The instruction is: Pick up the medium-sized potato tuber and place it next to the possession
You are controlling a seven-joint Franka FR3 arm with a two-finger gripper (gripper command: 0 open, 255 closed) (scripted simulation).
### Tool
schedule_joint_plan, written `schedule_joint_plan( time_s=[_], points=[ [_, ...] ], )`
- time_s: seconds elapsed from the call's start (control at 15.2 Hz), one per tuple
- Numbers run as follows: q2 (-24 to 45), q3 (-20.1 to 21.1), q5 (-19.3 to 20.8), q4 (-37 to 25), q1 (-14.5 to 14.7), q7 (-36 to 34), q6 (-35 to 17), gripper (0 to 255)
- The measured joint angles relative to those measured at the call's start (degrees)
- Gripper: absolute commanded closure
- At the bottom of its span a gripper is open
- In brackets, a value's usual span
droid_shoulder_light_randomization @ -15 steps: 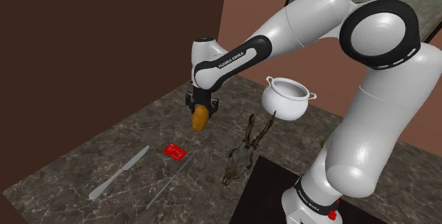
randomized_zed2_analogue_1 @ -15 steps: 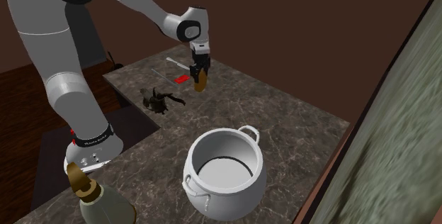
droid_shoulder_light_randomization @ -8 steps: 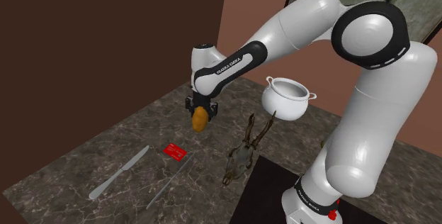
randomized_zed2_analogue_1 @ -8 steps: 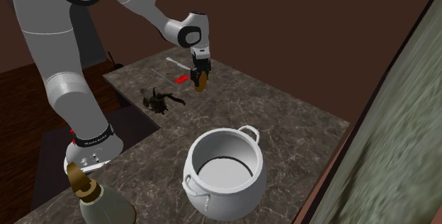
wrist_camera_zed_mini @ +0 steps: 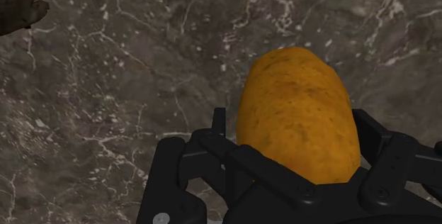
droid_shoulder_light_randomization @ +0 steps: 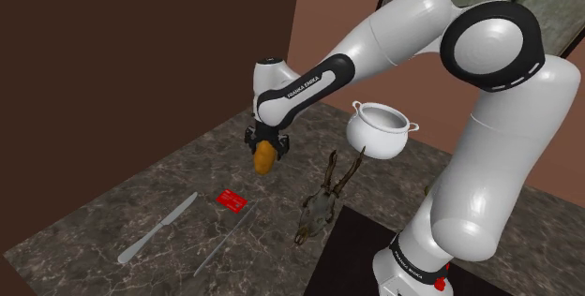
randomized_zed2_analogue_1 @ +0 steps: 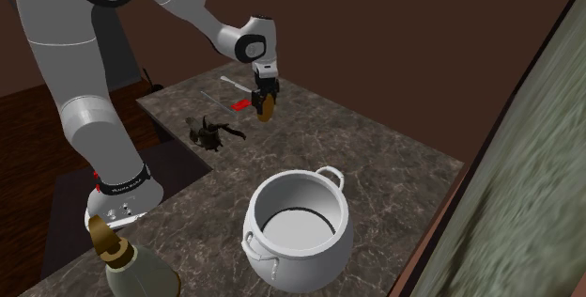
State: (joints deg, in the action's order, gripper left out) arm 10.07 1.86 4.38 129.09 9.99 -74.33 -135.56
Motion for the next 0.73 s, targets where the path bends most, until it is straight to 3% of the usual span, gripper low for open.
schedule_joint_plan(
  time_s=[0.2,0.46,0.73],
  points=[
    [-0.25,0.09,-0.07,-0.11,0.1,-0.1,0.65,0],
    [-3.24,0.27,-0.56,-1.89,0.17,0.26,6.13,0],
    [-3.47,0.33,-0.62,-2.28,0.23,0.23,6.88,0]
  ],
)
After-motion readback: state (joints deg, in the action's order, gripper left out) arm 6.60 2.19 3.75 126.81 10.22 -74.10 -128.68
